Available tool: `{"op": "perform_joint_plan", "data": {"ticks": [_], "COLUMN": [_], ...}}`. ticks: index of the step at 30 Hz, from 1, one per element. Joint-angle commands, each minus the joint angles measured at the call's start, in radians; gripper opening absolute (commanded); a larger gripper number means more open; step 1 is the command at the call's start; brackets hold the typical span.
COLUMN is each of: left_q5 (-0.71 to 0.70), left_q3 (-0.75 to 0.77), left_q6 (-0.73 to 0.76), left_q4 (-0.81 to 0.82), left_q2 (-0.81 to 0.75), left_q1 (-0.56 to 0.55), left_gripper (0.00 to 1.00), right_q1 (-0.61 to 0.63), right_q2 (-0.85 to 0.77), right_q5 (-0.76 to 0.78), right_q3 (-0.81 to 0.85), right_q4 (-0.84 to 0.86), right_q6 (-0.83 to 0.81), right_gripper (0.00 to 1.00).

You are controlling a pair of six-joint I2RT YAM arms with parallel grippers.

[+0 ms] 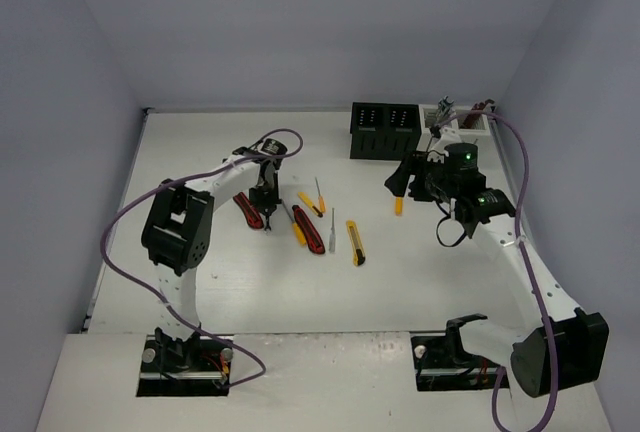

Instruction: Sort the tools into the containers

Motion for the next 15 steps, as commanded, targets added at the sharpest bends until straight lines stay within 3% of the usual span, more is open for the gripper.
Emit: {"op": "perform_joint_plan", "data": {"ticks": [1,15], "left_q5": [0.014,0.163], "left_q3": [-0.003,-0.112], "left_q6": [0.050,0.226], "left_q4": [0.058,0.350], "left_q2": [-0.205,-0.573], "left_q1": [-0.033,-0.167], "left_gripper": [0.00,0.00], "right_q1": [0.046,0.238], "right_q2": [0.040,0.170], "right_q5": [-0.086,-0.078], "right_q3": [0.113,0.292], "right_q4": [0.050,0.210], "right_q6": [0.036,0.164], "right_gripper": [0.63,0.65]}}
